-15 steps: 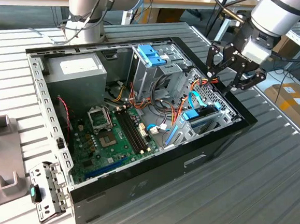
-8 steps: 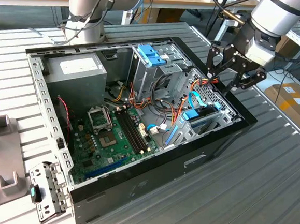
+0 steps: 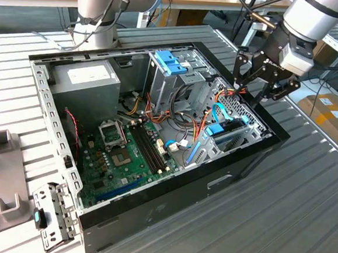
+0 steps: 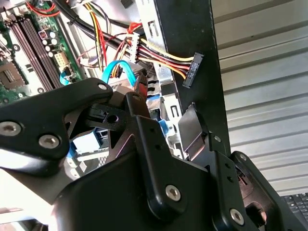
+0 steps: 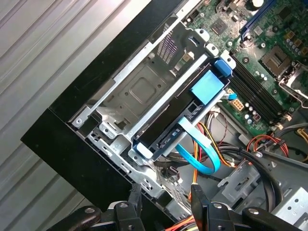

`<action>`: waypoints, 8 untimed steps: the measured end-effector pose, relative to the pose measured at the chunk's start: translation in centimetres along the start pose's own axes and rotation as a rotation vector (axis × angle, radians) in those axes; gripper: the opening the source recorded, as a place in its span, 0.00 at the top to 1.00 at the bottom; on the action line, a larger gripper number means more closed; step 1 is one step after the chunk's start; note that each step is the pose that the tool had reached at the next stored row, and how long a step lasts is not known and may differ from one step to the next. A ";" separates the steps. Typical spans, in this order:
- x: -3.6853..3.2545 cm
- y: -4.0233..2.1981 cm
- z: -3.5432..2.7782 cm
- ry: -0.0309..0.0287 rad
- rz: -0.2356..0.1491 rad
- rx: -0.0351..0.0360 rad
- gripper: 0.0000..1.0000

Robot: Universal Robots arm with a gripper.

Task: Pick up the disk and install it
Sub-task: 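Insert the second disk wire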

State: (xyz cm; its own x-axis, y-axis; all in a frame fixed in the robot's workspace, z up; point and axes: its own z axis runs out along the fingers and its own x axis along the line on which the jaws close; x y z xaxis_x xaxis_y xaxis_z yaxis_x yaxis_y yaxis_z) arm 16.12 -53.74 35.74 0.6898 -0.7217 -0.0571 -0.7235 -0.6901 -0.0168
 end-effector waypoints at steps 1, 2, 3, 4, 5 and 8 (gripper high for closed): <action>0.00 0.00 0.00 -0.0001 0.000 0.0000 0.47; 0.00 0.00 0.00 -0.0001 0.000 0.0000 0.47; 0.00 0.00 0.00 -0.0001 0.000 0.0000 0.47; 0.00 -0.01 0.01 -0.0002 0.000 0.0001 0.47; -0.02 -0.03 0.03 -0.0004 0.000 0.0003 0.47; -0.07 -0.06 -0.14 0.0030 0.000 -0.0029 0.47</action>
State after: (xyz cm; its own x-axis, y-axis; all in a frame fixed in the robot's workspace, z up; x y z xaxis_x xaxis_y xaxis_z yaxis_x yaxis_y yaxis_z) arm 16.13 -53.66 35.88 0.6900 -0.7218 -0.0541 -0.7233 -0.6904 -0.0140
